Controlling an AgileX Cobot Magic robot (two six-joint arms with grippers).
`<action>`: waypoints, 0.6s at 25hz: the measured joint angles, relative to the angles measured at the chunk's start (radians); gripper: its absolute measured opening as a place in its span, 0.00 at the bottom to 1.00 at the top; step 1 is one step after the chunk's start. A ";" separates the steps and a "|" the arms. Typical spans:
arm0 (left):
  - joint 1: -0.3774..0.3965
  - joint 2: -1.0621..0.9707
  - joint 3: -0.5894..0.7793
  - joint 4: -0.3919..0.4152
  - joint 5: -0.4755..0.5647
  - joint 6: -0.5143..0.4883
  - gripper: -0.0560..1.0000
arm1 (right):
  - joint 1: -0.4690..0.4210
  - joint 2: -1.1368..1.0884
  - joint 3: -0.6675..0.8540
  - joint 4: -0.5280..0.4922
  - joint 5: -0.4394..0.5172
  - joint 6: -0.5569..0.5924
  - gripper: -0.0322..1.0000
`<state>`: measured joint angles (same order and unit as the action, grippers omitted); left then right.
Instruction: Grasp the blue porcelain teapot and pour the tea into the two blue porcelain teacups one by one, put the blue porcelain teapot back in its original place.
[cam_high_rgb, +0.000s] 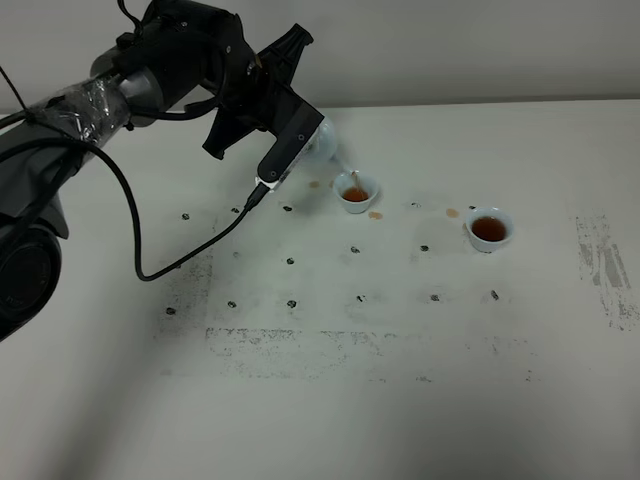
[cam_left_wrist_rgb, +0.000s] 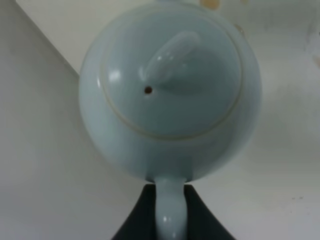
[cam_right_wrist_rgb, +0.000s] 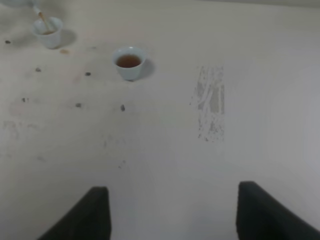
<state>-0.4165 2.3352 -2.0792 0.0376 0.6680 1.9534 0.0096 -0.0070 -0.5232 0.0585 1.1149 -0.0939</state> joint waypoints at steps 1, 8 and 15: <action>0.000 0.000 0.000 0.001 0.000 0.000 0.06 | 0.000 0.000 0.000 0.000 0.000 0.000 0.53; 0.000 0.000 0.000 0.023 -0.004 0.000 0.06 | 0.000 0.000 0.000 0.000 0.000 0.000 0.53; 0.002 0.000 0.000 0.026 -0.010 0.000 0.06 | 0.000 0.000 0.000 0.000 0.000 0.001 0.53</action>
<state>-0.4146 2.3352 -2.0792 0.0635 0.6576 1.9534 0.0096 -0.0070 -0.5232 0.0585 1.1149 -0.0930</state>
